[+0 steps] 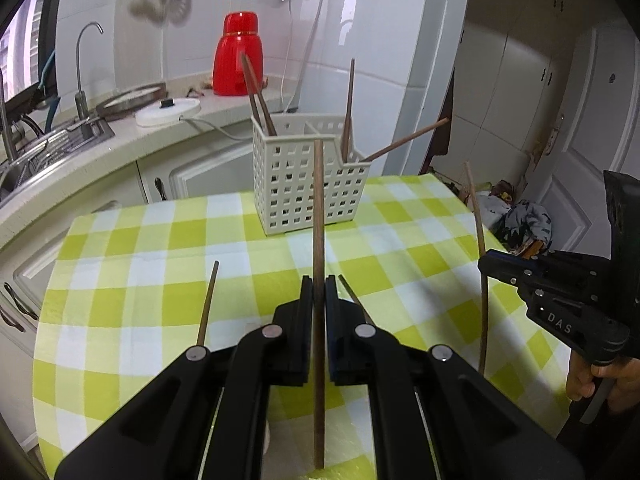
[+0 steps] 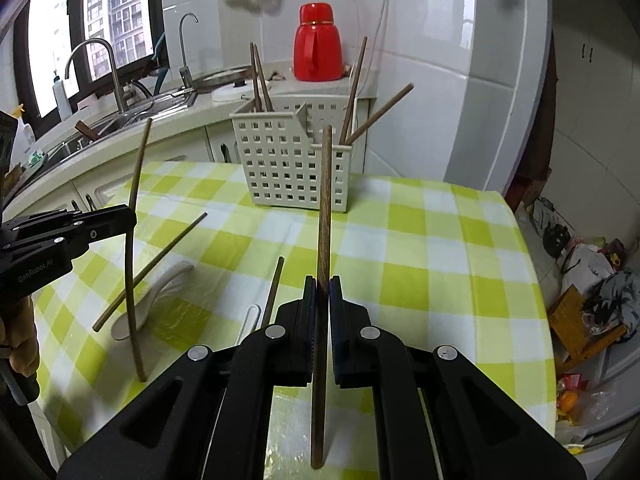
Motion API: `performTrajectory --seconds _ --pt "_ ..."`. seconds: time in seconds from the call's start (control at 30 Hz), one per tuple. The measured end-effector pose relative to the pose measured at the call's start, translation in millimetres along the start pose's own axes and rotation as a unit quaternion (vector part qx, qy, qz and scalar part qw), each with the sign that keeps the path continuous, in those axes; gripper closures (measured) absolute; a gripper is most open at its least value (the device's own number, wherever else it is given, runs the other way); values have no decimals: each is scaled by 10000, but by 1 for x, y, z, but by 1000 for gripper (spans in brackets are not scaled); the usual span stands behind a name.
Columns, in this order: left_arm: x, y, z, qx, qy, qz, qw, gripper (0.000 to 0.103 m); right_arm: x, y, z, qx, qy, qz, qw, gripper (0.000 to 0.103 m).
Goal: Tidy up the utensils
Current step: 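Lift both held chopsticks upright off the cloth, then carry the upright chopsticks in both tools over the white caddy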
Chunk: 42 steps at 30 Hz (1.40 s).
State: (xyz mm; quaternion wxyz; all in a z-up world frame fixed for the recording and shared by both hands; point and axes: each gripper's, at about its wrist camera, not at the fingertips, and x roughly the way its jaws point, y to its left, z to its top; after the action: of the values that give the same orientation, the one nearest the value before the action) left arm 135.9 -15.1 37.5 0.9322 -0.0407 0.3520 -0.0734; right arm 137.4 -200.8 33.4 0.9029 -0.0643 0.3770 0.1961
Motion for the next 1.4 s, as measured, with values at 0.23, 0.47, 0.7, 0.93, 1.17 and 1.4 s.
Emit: performTrajectory --seconds 0.23,0.47,0.7,0.93,1.17,1.4 --pt "-25 -9 1 86 -186 13 9998 97 -30 -4 -2 58 -208 1 9998 96" --pt "-37 -16 -2 148 -235 -3 9996 97 -50 -7 -5 119 -315 60 9994 101" --pt "-38 -16 -3 137 -231 -11 9996 97 -30 -15 -10 273 51 -22 9996 100" --pt "-36 -14 -1 147 -241 -17 9996 97 27 -37 -11 321 645 -234 9971 74" --pt "-31 -12 4 130 -222 -23 9997 97 79 -66 -10 277 1071 -490 9927 66" --pt "-21 -11 11 166 -165 -23 9997 97 124 -84 -5 314 1452 -418 9880 68"
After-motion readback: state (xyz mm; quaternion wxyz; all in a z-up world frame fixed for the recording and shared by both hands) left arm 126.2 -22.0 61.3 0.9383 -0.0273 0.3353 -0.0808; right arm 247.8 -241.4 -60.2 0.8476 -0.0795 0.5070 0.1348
